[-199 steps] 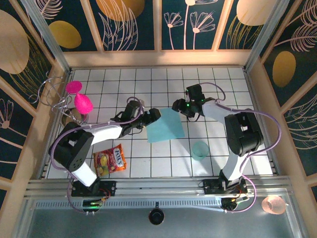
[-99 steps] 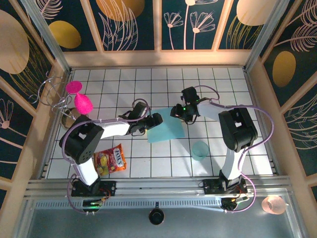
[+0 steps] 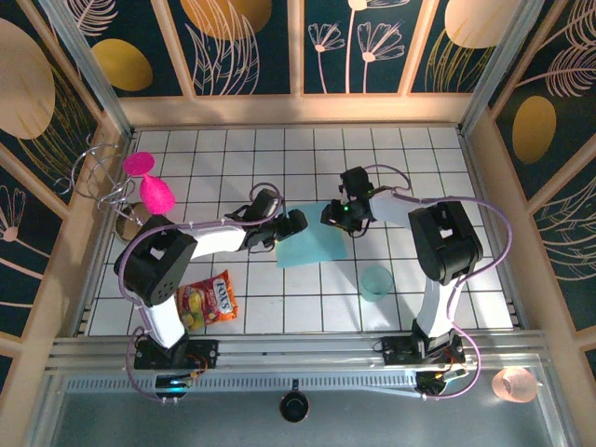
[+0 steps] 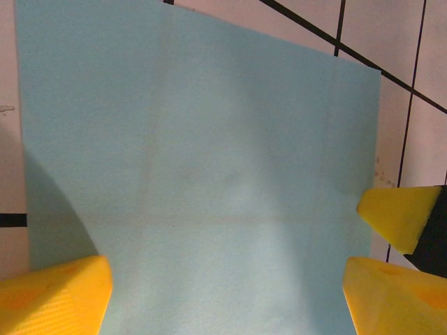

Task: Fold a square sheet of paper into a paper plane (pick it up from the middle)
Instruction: First fold in half a square sheet of paper at the center of the table.

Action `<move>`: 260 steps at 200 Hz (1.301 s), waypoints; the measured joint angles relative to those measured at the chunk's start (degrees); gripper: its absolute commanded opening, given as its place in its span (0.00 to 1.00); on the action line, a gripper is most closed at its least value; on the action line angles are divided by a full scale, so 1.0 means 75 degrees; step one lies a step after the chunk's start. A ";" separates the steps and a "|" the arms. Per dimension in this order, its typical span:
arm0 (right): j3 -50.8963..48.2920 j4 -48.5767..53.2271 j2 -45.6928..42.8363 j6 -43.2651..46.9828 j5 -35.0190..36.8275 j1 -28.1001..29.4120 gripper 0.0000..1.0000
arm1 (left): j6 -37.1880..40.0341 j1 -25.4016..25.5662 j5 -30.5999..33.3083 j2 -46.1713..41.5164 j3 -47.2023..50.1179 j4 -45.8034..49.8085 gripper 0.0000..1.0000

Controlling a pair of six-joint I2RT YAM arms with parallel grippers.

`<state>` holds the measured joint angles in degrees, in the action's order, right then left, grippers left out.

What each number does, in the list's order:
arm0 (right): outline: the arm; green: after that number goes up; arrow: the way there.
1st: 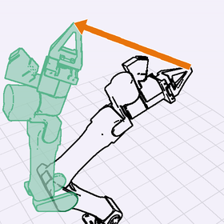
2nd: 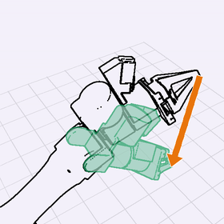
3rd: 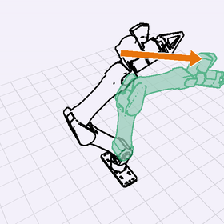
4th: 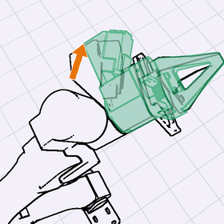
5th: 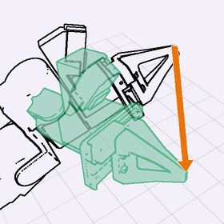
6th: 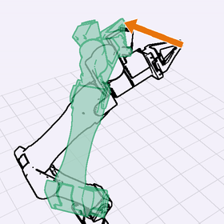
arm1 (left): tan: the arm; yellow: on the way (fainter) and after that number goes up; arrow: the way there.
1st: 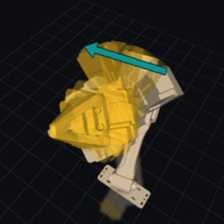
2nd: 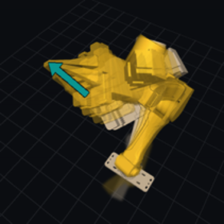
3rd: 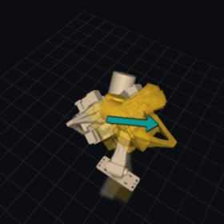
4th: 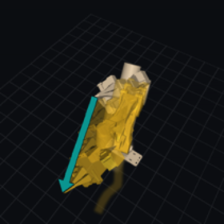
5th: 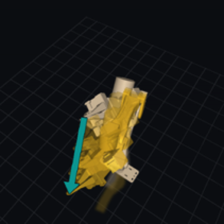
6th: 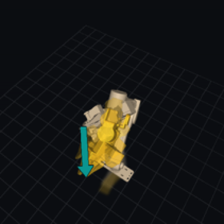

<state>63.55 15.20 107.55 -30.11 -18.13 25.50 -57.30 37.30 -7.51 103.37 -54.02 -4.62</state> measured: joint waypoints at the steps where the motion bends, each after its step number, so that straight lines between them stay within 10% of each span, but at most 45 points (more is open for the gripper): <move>1: 0.0000 0.0000 0.0000 0.0000 -0.0003 0.0000 0.40 | 0.0000 0.0003 0.0006 0.0003 -0.0003 0.0003 0.87; 260: -0.0653 -0.1982 0.0364 -0.1268 -0.2247 0.0309 0.31 | 0.0026 0.0015 0.0210 -0.0105 0.0047 0.0137 0.84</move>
<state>58.65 0.34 110.28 -39.62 -34.98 27.81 -57.10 37.41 -5.93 102.59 -53.67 -3.60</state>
